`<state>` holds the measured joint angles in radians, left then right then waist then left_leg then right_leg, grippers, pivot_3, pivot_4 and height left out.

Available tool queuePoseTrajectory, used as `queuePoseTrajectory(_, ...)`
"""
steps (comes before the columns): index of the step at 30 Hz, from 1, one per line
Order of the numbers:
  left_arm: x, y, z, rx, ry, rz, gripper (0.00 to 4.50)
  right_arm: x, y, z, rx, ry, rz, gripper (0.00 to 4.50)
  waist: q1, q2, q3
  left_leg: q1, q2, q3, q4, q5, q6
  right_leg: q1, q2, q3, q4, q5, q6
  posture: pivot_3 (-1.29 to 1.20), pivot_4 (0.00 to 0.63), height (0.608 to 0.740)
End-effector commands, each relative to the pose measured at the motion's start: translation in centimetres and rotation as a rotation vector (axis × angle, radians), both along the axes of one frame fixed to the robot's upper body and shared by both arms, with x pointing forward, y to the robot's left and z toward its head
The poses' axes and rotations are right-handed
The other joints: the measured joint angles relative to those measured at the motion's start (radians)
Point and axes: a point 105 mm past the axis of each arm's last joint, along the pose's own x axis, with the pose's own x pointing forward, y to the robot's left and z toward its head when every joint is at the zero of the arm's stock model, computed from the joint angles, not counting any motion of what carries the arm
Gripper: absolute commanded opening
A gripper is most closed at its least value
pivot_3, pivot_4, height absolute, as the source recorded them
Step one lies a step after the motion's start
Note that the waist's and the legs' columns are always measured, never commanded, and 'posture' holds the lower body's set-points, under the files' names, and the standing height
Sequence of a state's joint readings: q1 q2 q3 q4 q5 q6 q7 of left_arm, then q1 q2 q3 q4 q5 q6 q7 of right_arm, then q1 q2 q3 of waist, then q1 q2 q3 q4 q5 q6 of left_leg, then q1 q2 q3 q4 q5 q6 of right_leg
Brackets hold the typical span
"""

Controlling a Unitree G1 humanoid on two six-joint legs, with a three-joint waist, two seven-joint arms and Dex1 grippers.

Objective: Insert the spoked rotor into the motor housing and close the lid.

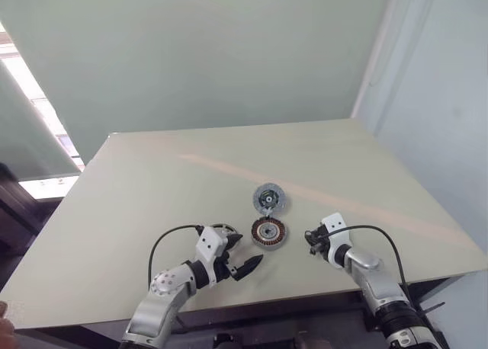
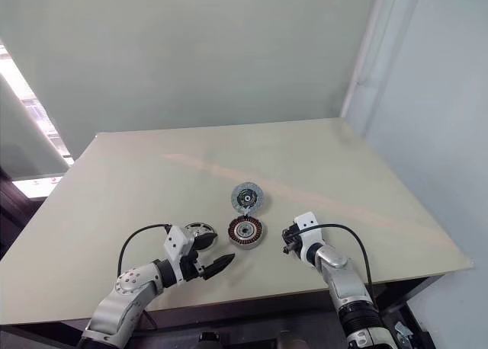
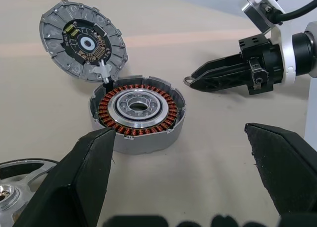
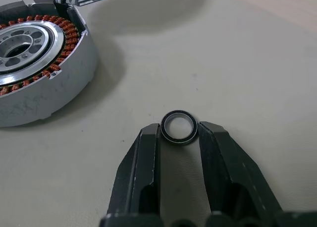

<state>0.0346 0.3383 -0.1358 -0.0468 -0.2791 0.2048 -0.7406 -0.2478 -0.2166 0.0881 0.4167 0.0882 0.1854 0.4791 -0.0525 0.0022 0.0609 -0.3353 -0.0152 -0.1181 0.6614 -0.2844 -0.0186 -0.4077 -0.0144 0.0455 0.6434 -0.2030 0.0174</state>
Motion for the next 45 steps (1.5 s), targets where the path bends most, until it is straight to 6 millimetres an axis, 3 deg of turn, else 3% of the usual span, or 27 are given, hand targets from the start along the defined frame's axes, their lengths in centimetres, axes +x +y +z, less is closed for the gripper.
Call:
queuePoseTrajectory(1, 0.5, 0.2, 0.8, 0.012, -0.049, 0.001, 4.5, 1.4, 0.4, 3.1, 0.055, -0.101, -0.017, 0.79, 0.0, 0.0, 0.0, 0.0, 0.0, 0.0, 0.0, 0.0, 0.0, 0.0, 0.0, 0.0, 0.0, 0.0, 0.0, 0.0, 0.0, 0.74)
queuePoseTrajectory(8, 0.5, 0.4, 0.6, 0.018, -0.054, 0.008, 4.5, 1.5, 2.4, 6.2, 0.07, -0.146, 0.055, 0.79, 0.002, 0.0, 0.0, -0.001, 0.0, 0.0, 0.0, 0.0, 0.0, -0.001, 0.0, 0.0, 0.0, 0.0, 0.0, 0.0, 0.0, 0.74)
queuePoseTrajectory(16, 0.7, 0.7, 0.6, 0.023, -0.06, 0.017, 4.5, 0.7, 5.8, 7.6, 0.052, -0.141, 0.166, 0.79, 0.002, 0.0, 0.0, -0.001, 0.0, 0.0, 0.0, 0.0, 0.0, -0.001, 0.0, 0.0, 0.0, 0.0, 0.0, 0.0, 0.0, 0.74)
queuePoseTrajectory(27, 0.7, 0.6, 0.5, 0.029, -0.065, 0.014, 4.5, 0.6, 9.2, 6.9, 0.036, -0.104, 0.242, 0.79, 0.002, 0.0, 0.0, -0.002, 0.0, -0.001, -0.001, 0.0, 0.0, -0.002, 0.0, 0.0, 0.0, 0.0, 0.0, 0.0, 0.0, 0.74)
queuePoseTrajectory(45, 0.7, 0.8, 0.5, 0.041, -0.071, 0.017, 4.5, 0.9, 9.7, 5.3, 0.022, -0.061, 0.24, 0.79, 0.002, 0.0, 0.0, -0.002, 0.0, -0.001, -0.001, 0.0, 0.0, -0.002, 0.0, -0.001, 0.0, 0.0, 0.0, 0.0, 0.0, 0.74)
